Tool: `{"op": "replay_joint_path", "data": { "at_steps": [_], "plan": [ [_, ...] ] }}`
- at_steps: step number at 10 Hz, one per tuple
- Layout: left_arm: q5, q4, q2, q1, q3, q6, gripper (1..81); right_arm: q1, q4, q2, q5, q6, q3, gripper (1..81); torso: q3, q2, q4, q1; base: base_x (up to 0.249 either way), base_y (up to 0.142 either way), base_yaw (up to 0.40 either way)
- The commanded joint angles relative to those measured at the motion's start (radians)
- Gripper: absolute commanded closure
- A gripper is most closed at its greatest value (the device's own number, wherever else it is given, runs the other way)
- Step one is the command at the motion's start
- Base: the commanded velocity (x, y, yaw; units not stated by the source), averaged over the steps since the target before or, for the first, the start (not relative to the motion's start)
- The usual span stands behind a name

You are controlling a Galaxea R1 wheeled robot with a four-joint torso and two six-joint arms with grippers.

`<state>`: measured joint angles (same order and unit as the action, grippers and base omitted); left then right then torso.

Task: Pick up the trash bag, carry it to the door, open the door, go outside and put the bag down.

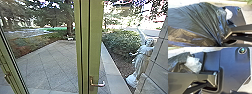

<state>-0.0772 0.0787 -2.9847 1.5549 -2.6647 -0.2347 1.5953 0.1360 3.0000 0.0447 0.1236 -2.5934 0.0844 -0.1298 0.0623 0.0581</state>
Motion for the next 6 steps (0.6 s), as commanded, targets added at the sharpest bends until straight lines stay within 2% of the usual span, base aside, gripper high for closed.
{"op": "replay_joint_path", "data": {
  "at_steps": [1,6],
  "plan": [
    [0.054,-0.008,-0.014,-0.040,0.005,-0.005,81.1,-0.042,0.010,0.004,-0.052,-0.002,0.006,1.0,0.000,0.000,0.000,0.000,0.000,0.000,0.292],
    [0.054,-0.008,-0.025,-0.043,0.003,-0.005,81.1,-0.051,0.011,0.010,-0.058,-0.004,-0.011,1.0,0.000,0.000,0.000,0.000,0.000,0.000,0.291]
  ]
}}
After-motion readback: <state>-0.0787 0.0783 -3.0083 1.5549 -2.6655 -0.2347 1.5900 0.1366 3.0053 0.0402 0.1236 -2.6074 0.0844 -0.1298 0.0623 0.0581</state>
